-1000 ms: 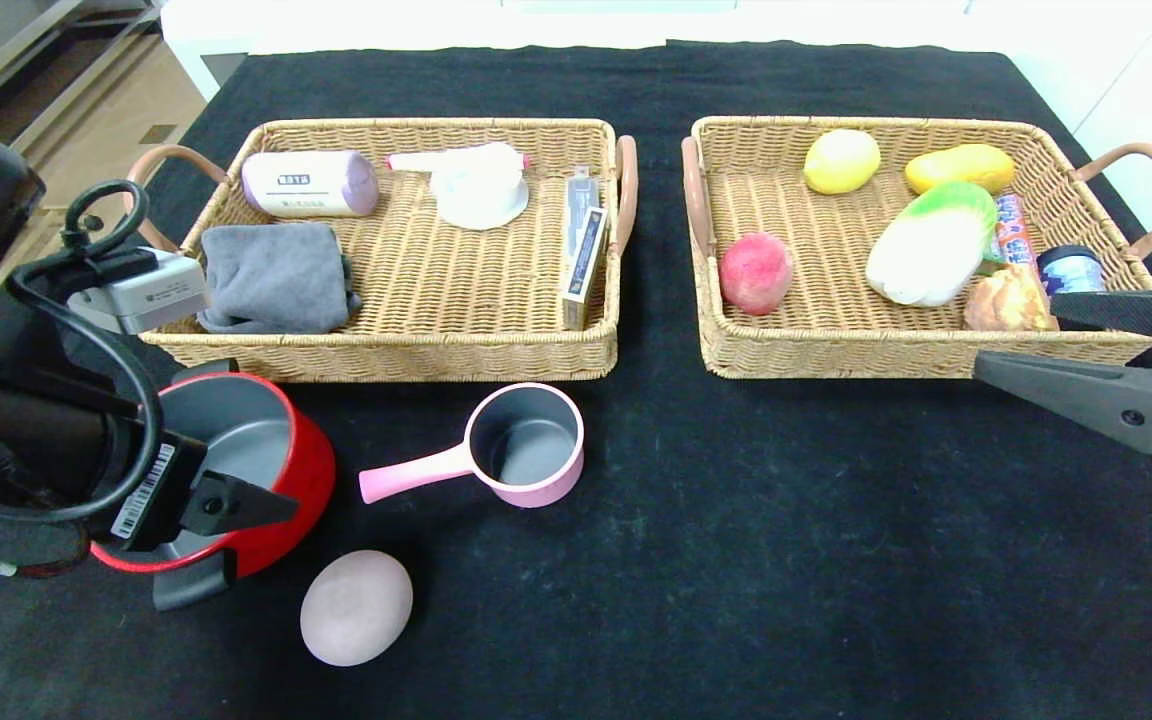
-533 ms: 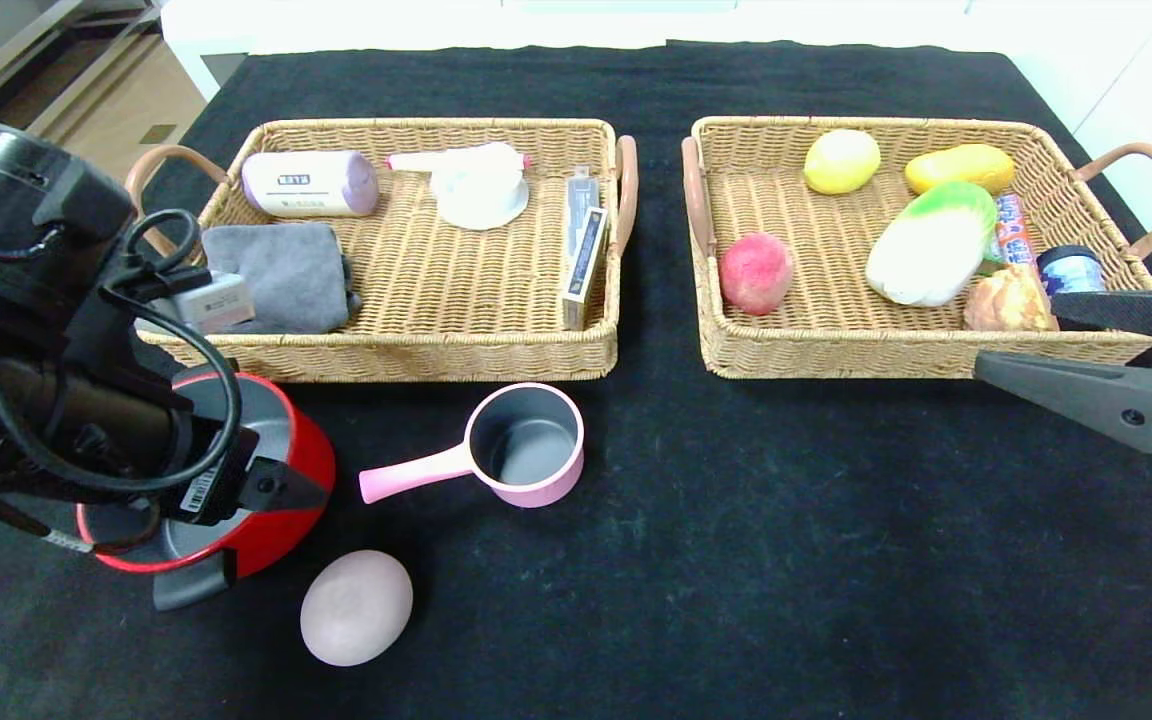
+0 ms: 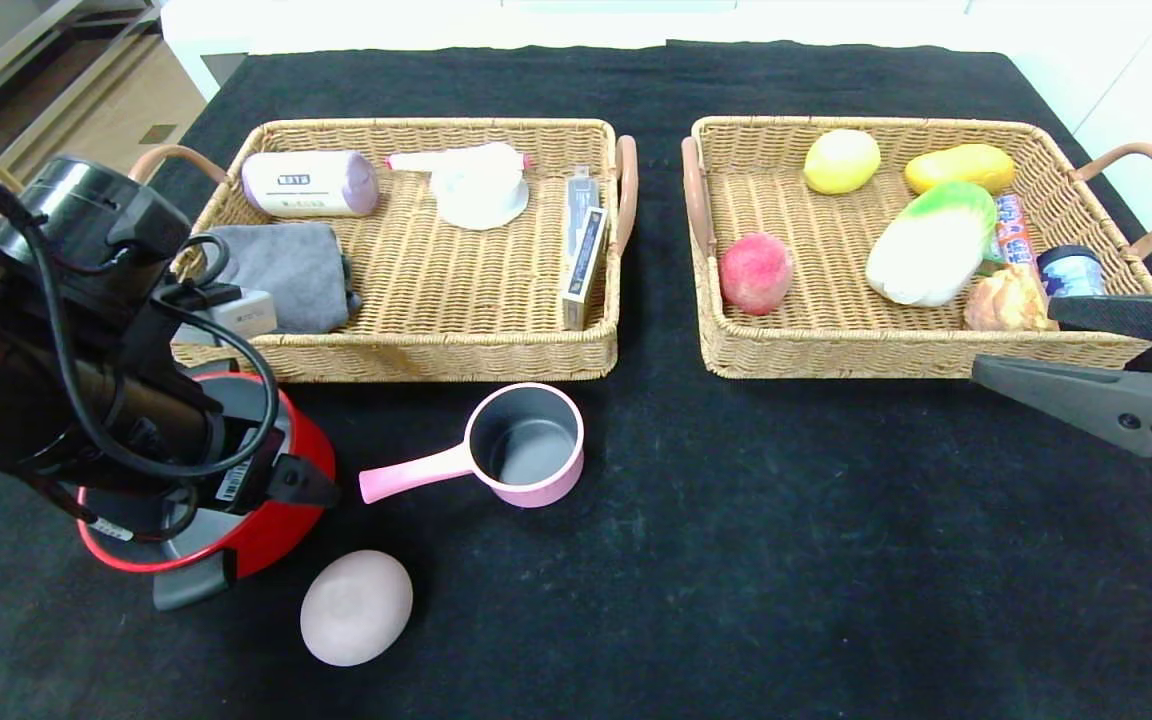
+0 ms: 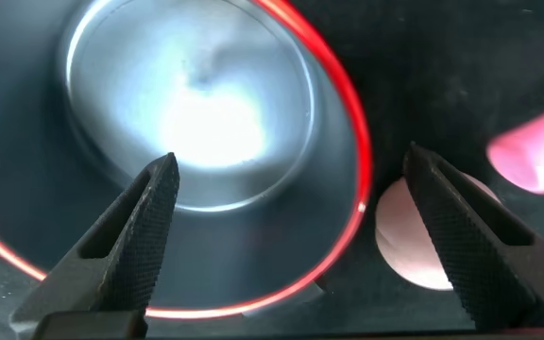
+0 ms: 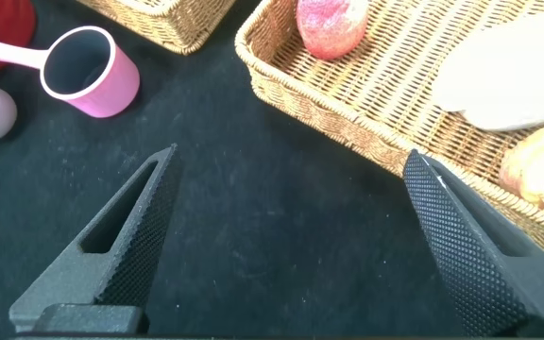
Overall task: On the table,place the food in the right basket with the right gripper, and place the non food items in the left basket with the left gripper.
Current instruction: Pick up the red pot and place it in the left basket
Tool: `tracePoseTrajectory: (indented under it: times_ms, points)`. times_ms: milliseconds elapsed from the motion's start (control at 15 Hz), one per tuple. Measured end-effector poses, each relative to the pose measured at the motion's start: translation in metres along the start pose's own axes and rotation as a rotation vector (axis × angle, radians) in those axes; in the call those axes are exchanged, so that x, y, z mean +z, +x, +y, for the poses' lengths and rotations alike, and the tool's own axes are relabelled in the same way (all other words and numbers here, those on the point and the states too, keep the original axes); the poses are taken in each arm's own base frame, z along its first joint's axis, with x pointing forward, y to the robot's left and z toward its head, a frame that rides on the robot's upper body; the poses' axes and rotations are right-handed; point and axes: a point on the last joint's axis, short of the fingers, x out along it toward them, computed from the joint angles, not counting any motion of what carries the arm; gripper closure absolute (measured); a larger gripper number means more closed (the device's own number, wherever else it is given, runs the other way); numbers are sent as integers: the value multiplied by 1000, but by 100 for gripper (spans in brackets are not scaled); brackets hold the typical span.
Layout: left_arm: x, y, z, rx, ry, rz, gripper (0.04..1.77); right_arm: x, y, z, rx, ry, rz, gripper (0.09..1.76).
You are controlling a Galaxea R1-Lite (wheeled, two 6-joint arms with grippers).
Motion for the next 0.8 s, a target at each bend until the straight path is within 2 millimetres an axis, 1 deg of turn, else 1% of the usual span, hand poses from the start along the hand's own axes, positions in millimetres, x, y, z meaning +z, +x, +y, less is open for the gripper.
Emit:
tracePoseTrajectory:
  times_ms: [333,800]
  points:
    - [7,12,3,9,-19,-24,9,0,1,0,1,1,3,14]
    - [7,19,2,11,-24,-3,9,-2,2,0,4,2,8,14]
